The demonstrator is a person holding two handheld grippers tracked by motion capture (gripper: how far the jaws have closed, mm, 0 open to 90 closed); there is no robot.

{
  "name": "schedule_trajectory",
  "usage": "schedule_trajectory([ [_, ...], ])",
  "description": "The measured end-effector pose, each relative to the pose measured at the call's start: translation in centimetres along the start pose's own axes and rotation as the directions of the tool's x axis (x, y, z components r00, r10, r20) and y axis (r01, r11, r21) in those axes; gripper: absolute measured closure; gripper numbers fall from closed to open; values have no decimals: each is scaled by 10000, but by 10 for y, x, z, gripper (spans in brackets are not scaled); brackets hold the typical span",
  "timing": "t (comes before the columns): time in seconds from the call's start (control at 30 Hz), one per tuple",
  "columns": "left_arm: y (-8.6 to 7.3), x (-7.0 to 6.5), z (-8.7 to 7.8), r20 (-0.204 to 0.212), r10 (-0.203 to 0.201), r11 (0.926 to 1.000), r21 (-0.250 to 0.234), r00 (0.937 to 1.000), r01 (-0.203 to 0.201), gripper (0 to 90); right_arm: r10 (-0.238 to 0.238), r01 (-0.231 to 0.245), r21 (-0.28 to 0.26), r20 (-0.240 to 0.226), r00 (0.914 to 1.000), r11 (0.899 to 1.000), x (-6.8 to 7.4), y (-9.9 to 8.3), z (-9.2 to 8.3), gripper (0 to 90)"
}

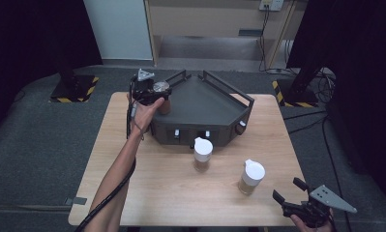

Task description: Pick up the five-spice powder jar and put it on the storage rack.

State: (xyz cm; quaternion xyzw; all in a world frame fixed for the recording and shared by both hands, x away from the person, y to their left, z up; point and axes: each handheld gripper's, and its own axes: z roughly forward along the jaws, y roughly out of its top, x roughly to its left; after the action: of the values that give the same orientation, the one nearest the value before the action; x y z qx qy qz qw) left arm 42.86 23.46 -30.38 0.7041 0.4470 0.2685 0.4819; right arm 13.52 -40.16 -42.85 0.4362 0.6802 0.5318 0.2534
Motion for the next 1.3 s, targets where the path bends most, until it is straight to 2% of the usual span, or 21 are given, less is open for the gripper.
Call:
schedule_trajectory([
  [0.13, 3, -2, -4, -87, 44, 9997, -241, 10000, -46, 120, 2, -2, -18, -10, 10000, 10000, 0, 0, 0, 55],
  [0.3, 12, -4, -13, -56, 317, 9989, -343, 9995, -319, 77, 8, -8, -26, -25, 10000, 10000, -1, 0, 0, 55],
  [0.47, 19, -4, -24, 203, 444, 9982, -405, 9988, -435, 38, -5, 5, -14, -35, 10000, 10000, 0, 0, 0, 55],
  [0.73, 19, -3, -45, 666, 584, 9965, -643, 9961, -542, 11, -14, 14, -1, -33, 10000, 10000, 0, 0, 0, 55],
  [1.0, 11, -4, -72, 1170, 1008, 9916, -932, 9880, -901, 10, -54, 54, 11, -47, 10000, 10000, 1, 0, 0, 55],
  [1.1, 9, -3, -80, 1358, 1009, 9910, -1014, 9856, -875, 8, -69, 69, 22, -47, 10000, 10000, 1, 1, 1, 55],
  [1.3, 2, -3, -100, 1889, 1208, 9870, -1273, 9745, -977, 9, -74, 74, 48, -40, 10000, 10000, 1, 1, 1, 55],
])
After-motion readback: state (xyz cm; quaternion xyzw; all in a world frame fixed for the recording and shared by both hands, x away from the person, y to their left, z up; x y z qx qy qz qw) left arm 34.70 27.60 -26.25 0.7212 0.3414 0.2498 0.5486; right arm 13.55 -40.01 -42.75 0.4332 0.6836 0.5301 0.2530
